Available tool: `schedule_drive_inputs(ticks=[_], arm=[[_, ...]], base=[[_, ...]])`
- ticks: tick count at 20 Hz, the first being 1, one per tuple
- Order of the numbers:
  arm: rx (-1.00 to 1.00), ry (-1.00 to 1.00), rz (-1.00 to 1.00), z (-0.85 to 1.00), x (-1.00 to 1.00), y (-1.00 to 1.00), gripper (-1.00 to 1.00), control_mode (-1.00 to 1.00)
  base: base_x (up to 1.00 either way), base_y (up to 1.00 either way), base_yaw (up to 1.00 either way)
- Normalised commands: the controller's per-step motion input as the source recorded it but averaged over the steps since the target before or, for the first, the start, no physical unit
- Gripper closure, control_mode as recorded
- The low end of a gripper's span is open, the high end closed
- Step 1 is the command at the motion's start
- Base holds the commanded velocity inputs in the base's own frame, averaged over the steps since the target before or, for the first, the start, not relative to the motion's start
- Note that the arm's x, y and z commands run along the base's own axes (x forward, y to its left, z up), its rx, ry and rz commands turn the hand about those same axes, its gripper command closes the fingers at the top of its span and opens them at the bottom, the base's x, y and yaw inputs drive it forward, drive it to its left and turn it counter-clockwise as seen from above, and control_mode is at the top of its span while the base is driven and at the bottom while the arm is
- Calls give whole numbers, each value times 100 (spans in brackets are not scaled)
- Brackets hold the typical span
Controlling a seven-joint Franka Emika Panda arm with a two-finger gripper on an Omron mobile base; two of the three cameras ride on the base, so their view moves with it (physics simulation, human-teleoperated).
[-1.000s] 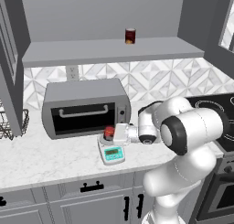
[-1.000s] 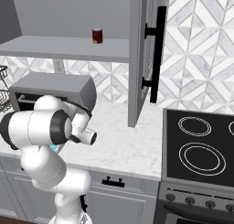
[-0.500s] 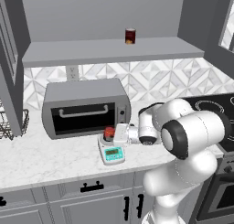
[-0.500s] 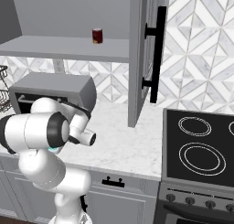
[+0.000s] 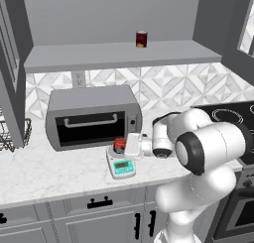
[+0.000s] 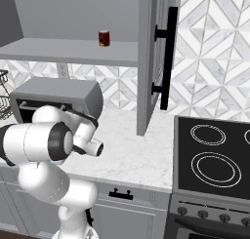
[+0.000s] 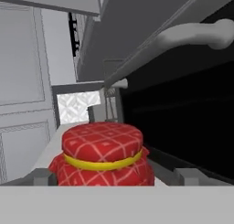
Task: Pick the jam and place it on the digital scale for weighing, and close the cabinet.
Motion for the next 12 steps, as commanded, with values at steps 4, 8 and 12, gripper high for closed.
schedule_drive_inputs(ticks=[4, 8, 12], arm=[[0, -12, 0, 8, -9, -1, -100, -100], [0, -11, 0, 7, -4, -3, -100, -100], [0, -10, 0, 0, 0, -1, -100, -100]], base=[[0, 0, 0], [0, 0, 0], [0, 0, 0]])
